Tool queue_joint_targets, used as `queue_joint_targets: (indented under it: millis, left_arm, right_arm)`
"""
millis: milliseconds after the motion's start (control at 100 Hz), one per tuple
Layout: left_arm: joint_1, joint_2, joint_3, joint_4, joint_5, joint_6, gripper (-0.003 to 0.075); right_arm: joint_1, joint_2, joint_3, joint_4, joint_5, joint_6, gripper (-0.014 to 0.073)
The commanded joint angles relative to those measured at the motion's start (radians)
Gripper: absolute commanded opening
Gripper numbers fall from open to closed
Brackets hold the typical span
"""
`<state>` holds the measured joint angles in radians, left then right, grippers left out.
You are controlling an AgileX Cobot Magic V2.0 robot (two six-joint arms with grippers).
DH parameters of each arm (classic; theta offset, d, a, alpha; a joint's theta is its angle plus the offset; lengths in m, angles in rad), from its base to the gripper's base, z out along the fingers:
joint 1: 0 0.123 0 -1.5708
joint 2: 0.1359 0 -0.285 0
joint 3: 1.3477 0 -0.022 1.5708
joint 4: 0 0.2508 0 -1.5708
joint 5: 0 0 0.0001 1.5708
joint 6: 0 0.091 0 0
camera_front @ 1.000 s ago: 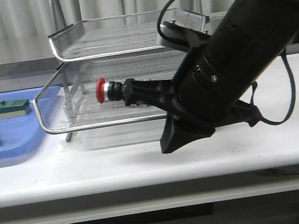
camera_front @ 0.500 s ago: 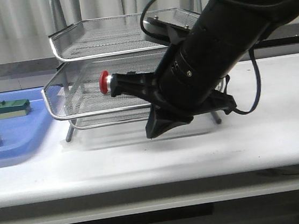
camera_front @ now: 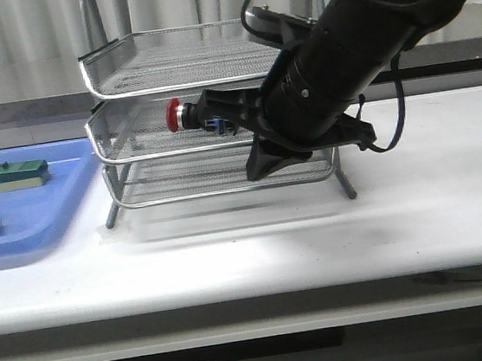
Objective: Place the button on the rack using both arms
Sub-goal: 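Push the middle wire tier back into the rack with the right gripper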
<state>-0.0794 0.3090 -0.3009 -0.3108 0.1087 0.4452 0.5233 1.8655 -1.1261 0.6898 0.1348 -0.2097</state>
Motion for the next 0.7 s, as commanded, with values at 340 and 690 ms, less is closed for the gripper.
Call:
queue_joint_targets:
  millis: [340,690]
  left_arm:
    - [0.0,0.007,-0.026,-0.014,-0.071,-0.012,-0.0021]
    - [0.0,0.007,-0.026,-0.014,-0.071,-0.012,-0.0021]
  right_arm:
    - [-0.009,-0.036,-0.054,-0.004,-0.09,-0.018,-0.0069]
    - [-0.009,-0.061,-0.047,-0.036,0.059,-0.018,-0.0067]
